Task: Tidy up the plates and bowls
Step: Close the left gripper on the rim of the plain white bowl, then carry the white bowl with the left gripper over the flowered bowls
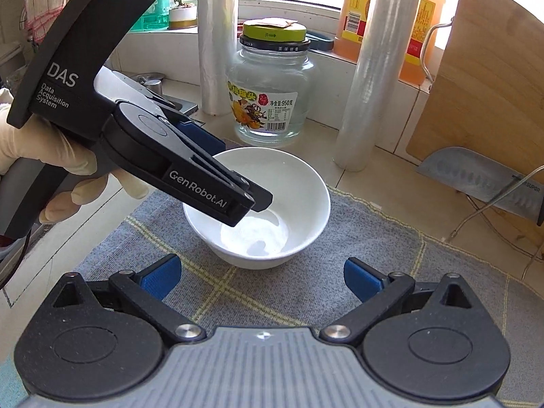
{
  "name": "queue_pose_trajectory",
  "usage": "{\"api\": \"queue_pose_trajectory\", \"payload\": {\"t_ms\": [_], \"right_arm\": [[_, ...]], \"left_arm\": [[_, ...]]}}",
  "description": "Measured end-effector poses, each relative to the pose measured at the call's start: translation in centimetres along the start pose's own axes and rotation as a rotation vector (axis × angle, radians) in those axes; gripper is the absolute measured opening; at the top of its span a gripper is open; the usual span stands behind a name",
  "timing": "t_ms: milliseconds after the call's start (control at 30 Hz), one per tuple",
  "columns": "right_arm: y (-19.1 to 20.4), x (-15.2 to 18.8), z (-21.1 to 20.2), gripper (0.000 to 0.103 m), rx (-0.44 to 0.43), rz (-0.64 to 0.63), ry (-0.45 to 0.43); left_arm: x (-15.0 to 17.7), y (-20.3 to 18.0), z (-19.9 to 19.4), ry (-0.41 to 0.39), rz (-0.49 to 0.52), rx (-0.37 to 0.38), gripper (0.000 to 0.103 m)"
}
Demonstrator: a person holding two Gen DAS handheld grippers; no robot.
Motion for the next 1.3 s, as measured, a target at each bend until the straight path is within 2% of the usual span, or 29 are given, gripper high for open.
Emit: {"api": "queue_pose_trajectory", "payload": {"t_ms": [67, 267, 500, 600, 1300], "right_arm": [[-0.1, -0.4, 0.8, 0.102, -0.011, 0.0, 0.006], [0.1, -0.8, 2.4, 0.096, -0.022, -0.028, 0.021], [-0.3, -1.1, 3.1, 0.09, -0.03, -0.041, 0.015], [-0.4, -1.2, 3.0, 0.089, -0.031, -0.046, 0.004], [-0.2, -1.0, 1.0, 0.087, -0.035, -0.058, -0.005]], "left_arm": [[0.0, 0.2, 0.4, 0.014, 0.005, 0.01, 0.075], [-0.3, 0.1, 0.9, 0.041, 0.02, 0.055, 0.061], [-0.6, -0.1, 1.2, 0.053, 0.042, 0.082, 0.06], [-0.7, -0.1, 1.4, 0.066, 0.043, 0.091, 0.053], [-0.3, -1.1, -0.1, 0.068, 0.052, 0.108, 0.052]]}}
Point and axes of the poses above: each gripper's, at about its wrist camera, not at the fingertips, and z roughly the way its jaws point, y to its left, x to its underside, the point moved 3 cm from there along z, roughly the way its jaws point, and after that the axes turned 14 degrees about -z, right-handed, at the moved point
